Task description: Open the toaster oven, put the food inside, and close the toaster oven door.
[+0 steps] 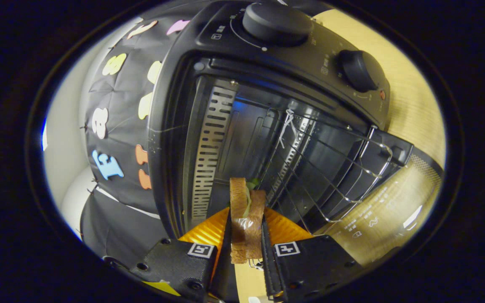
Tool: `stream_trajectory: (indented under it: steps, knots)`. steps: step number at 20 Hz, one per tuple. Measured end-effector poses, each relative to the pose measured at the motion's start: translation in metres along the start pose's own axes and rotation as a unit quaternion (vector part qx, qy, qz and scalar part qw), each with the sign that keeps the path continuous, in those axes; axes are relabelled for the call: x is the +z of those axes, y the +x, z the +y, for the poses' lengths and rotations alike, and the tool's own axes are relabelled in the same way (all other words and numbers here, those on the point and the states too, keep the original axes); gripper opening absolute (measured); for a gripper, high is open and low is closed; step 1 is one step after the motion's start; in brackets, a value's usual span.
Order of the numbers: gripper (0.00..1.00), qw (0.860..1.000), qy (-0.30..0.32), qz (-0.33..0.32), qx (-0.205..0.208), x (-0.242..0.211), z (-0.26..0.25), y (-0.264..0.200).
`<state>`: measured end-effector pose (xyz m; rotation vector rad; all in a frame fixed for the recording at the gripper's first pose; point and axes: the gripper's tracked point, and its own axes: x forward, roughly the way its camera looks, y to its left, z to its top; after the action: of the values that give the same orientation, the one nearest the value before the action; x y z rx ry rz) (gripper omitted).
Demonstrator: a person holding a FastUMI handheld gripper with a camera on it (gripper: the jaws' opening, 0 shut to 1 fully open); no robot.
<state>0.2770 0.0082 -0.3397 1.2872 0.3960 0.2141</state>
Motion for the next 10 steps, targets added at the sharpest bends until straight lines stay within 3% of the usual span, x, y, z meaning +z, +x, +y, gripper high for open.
stream_trajectory:
  steps: [2,4,10]
  knots:
    - [0.39,0.998,-0.012,-0.06,-0.005,0.026,-0.006,0.002]
    - [0.39,0.999,-0.025,-0.029,-0.005,0.016,-0.009,0.008]
    - [0.69,0.984,-0.152,-0.017,-0.097,0.009,-0.011,0.0]
